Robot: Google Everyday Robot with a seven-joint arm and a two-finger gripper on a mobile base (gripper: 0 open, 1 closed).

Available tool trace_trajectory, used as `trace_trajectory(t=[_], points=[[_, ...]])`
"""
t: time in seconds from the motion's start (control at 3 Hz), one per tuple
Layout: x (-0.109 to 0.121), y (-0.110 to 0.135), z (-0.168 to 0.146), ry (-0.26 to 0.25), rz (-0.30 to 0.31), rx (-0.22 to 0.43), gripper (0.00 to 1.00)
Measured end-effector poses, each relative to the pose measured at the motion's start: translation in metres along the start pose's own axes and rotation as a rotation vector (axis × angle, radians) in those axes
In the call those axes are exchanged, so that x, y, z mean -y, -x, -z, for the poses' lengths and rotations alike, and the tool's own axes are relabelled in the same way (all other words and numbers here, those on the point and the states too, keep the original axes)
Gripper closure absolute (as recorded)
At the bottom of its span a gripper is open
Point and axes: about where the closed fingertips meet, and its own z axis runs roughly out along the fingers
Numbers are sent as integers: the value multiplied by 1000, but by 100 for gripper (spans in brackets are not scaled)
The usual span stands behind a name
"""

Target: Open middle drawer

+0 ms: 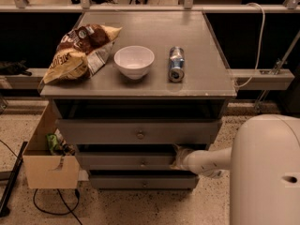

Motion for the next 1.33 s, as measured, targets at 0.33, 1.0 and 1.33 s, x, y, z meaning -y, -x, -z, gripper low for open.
trace_trajectory(t=[0.33, 1.0, 1.33], points=[[0, 0, 0, 0, 0, 0, 65], [4, 5, 6, 27, 10, 34, 100], [-3, 1, 13, 38, 7, 45, 100]])
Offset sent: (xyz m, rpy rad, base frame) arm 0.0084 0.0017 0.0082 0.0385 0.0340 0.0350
